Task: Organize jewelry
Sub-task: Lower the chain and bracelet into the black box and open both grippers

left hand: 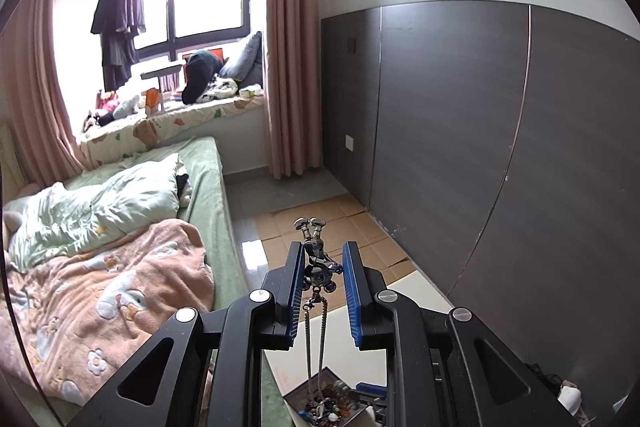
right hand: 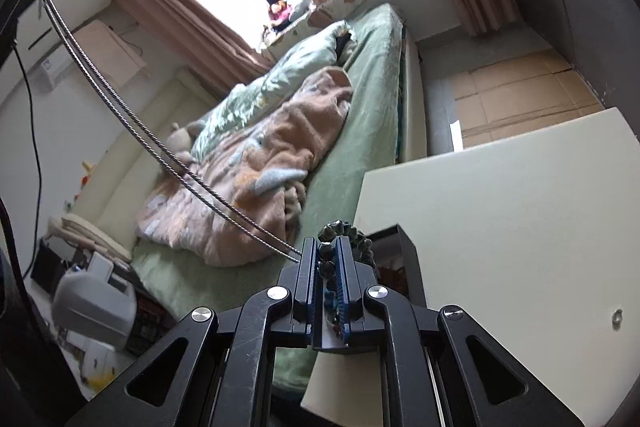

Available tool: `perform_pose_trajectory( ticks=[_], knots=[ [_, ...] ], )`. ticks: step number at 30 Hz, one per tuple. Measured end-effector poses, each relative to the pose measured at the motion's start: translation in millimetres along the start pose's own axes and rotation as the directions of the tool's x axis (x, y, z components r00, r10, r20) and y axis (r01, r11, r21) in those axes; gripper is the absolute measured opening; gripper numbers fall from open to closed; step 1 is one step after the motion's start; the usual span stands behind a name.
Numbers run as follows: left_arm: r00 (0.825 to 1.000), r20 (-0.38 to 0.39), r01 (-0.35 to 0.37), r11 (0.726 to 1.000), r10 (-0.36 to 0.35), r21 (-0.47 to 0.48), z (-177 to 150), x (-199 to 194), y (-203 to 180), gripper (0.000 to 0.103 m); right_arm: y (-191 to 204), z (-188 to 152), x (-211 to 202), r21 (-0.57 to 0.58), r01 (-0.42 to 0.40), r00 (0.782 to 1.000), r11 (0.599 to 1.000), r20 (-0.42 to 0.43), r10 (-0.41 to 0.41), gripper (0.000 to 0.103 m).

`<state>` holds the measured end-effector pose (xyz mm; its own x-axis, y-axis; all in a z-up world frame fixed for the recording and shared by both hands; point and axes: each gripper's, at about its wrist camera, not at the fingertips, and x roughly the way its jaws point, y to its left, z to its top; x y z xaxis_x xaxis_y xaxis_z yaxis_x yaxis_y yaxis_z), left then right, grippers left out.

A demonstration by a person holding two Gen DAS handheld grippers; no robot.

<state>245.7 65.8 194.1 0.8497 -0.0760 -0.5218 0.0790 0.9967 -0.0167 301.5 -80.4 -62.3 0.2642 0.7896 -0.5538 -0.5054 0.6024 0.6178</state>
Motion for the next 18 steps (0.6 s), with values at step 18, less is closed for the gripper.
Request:
perform_pose_trajectory(
  ticks=[18],
  knots=[
    [0.981,-0.178,0.063,0.997,-0.071,-0.049,-75.0,66.3,0.3,0.020,-48.9,-3.6,-47.8,0.058,0.168,0.985,0.984,0.014,-0.169,0.041]
  ],
)
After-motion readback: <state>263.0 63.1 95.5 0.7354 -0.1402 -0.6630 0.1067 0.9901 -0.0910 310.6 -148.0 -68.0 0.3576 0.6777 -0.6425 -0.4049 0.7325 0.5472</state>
